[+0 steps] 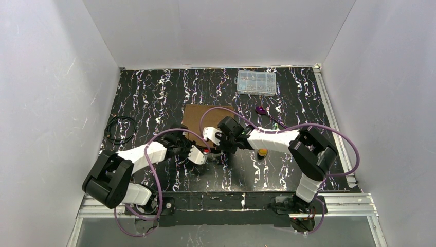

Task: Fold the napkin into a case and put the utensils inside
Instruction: Pick up the upper triangle-folded napkin from the center of the board, then turn over the upper triangle folded napkin at the center of the board.

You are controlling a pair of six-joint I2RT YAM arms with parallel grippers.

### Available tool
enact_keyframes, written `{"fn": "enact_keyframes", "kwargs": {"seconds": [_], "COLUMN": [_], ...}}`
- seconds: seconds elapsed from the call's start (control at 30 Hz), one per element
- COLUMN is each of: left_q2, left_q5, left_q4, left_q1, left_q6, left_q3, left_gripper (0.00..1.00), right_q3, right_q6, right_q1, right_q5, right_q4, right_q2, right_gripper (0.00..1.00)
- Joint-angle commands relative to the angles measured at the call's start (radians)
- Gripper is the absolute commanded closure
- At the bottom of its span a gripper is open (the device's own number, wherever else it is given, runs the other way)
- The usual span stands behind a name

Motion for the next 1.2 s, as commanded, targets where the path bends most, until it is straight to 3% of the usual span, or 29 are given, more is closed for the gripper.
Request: {"fn": "enact_keyframes", "kwargs": {"seconds": [0.0, 0.23, 0.63, 0.9, 1.0, 1.17], "left_q2": [0.017, -0.019, -0.133, -0.323, -0.364, -0.297], "left_q5": [0.012, 0.114, 0.155, 0.285, 0.389, 0.525], "left_q4": [-0.155, -0.406, -0.552, -0.921, -1.155, -1.466], "left_q1": [0.013, 0.031, 0.031, -0.038, -0.08, -0.094], "left_q6": [-0.051, -0.146, -0.118, -0.204, -0.293, -0.415], "left_q3": [0.048, 0.233, 0.252, 0.409, 0.563, 0.851], "left_gripper": [1.0, 1.0, 1.0, 1.0, 1.0, 1.0], "right_q3": [0.018, 0.023, 0.065, 0.129, 0.173, 0.32], "right_q6": [0.05, 0.089, 0.198, 0.407, 0.505, 0.654], "right_q1": [-0.005, -0.008, -0.012, 0.045, 0.11, 0.142], "right_q5": [-0.004, -0.025, -0.067, -0.18, -0.239, -0.302], "right_q4": [-0.041, -0.06, -0.168, -0.375, -0.472, -0.6], "right_q2": [-0.039, -0.096, -0.196, -0.336, -0.404, -0.497], "right_gripper": [0.94, 0.95, 0.99, 0.99, 0.99, 0.99]}}
